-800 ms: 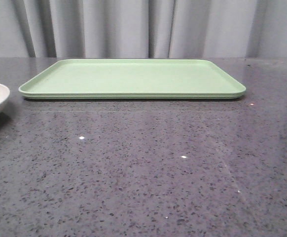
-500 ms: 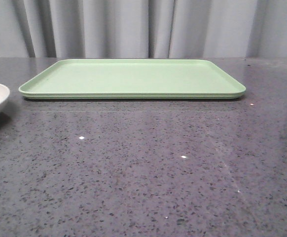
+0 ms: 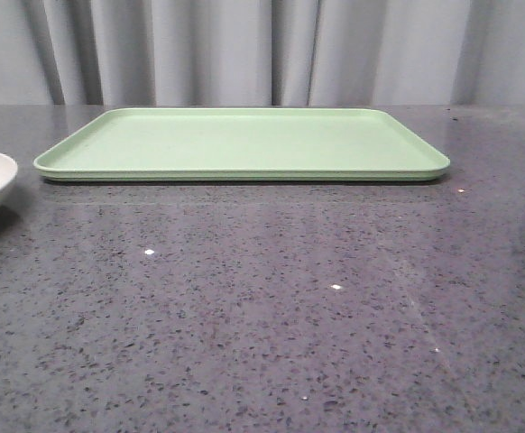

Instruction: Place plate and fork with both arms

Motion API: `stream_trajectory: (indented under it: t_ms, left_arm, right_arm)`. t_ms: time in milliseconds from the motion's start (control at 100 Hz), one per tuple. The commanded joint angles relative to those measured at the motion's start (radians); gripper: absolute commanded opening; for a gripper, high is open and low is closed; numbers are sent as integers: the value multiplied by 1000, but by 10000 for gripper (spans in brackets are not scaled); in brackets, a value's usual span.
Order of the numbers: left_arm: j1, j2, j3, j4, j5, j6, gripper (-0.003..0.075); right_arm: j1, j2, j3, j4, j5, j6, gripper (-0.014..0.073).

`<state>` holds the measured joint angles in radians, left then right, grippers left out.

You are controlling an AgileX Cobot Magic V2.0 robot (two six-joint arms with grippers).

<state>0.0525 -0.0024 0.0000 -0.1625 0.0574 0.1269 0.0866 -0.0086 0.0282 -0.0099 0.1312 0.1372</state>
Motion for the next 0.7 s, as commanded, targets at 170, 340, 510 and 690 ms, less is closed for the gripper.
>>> stream_trajectory:
  t_ms: [170, 340, 510, 690]
  left_arm:
    - [3, -33, 13, -2, -117, -1, -20]
    - [3, -33, -13, -5, -124, -1, -20]
    - [3, -2, -106, -5, -57, -1, -21]
    - [3, 89, -248, -5, 32, -1, -21]
  right_arm:
    - [-6, -26, -6, -5, -90, -10, -67]
    - [-6, -25, -18, -5, -139, -10, -67]
    - [-6, 11, -101, -5, -29, -10, -67]
    - [-6, 129, -264, -5, 94, -10, -67]
